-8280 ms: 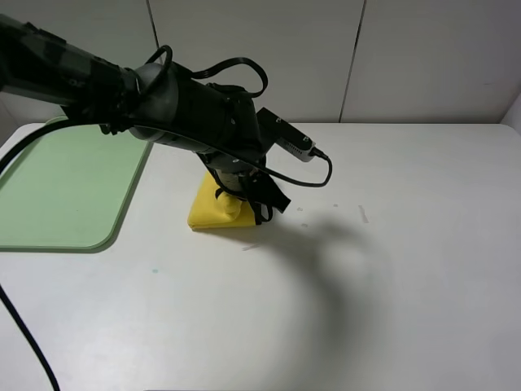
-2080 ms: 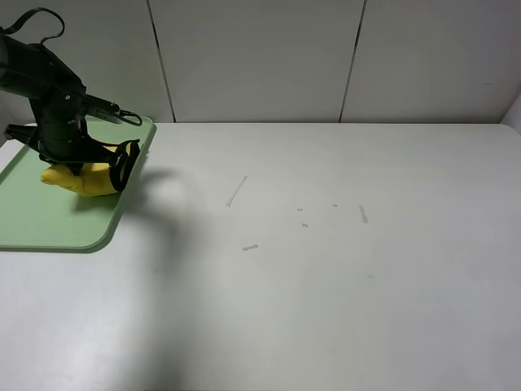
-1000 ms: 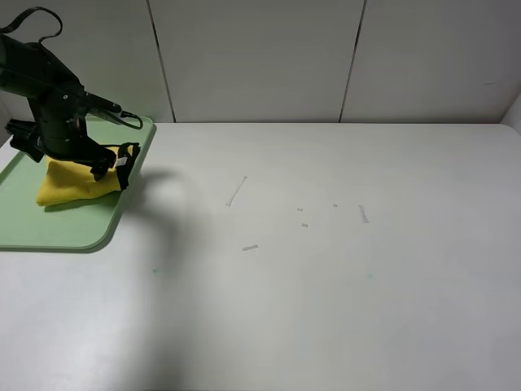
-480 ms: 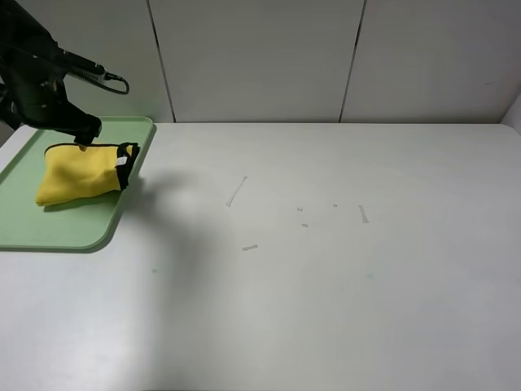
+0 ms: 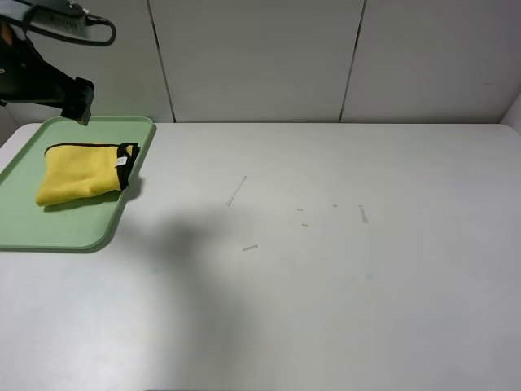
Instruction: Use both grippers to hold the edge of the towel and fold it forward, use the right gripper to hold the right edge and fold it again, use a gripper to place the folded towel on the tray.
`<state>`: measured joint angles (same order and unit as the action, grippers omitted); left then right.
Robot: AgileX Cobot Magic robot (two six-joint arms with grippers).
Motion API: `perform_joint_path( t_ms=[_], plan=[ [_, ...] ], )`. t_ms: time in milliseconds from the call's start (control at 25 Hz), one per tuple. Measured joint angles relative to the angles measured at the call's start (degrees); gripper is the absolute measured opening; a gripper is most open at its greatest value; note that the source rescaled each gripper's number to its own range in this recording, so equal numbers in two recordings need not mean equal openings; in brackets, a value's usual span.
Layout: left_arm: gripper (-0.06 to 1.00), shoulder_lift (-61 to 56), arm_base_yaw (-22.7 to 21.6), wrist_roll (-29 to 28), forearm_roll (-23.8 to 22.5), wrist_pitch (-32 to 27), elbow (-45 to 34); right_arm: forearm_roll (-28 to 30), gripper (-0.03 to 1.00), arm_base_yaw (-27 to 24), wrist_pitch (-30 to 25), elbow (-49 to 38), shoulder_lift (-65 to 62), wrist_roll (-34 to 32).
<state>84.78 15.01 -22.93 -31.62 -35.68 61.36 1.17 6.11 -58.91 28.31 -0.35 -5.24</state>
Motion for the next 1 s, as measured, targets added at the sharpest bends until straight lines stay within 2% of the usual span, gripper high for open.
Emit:
perform_joint_path(
  t_ms=[240, 640, 880, 1000],
  plan=[
    [1.00, -13.27, 3.34, 0.06, 2.90, -3.83, -6.41, 0.00, 1.00, 0.00, 0.00, 0.00, 0.00, 0.00],
    [1.00, -31.95, 8.01, 0.12, 7.95, -6.03, -17.66, 0.00, 1.00, 0.00, 0.00, 0.00, -0.03, 0.00],
    [1.00, -41.71, 8.27, 4.37, 14.82, -6.62, -22.11, 0.00, 1.00, 0.00, 0.00, 0.00, -0.03, 0.00],
    [1.00, -44.19, 8.27, 5.78, 17.90, -9.45, -23.20, 0.00, 1.00, 0.00, 0.00, 0.00, -0.03, 0.00]
  ],
)
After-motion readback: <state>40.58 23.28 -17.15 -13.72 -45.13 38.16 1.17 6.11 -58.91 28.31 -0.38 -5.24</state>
